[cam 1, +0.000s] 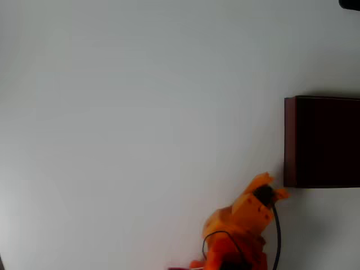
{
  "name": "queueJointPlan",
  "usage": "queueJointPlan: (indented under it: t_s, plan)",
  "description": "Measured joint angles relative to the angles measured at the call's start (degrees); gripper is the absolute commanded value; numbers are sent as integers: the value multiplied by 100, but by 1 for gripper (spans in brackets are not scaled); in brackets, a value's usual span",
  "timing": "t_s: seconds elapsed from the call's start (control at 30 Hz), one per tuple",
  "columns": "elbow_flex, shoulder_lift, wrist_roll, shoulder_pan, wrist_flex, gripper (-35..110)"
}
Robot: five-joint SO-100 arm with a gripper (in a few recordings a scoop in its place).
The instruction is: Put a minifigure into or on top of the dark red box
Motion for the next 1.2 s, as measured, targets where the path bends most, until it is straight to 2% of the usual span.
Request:
queueJointPlan:
  t_s: [0.27,0.57,0.67,0.83,1.2]
  plan:
    - [343,949,62,-9,431,0]
    - [290,1090,-70,0,738,0]
    - [-308,598,-483,132,791,0]
    - [-2083,-1204,-1380,308,896,0]
    - [-4922,-3270,-2707,1020,1037,0]
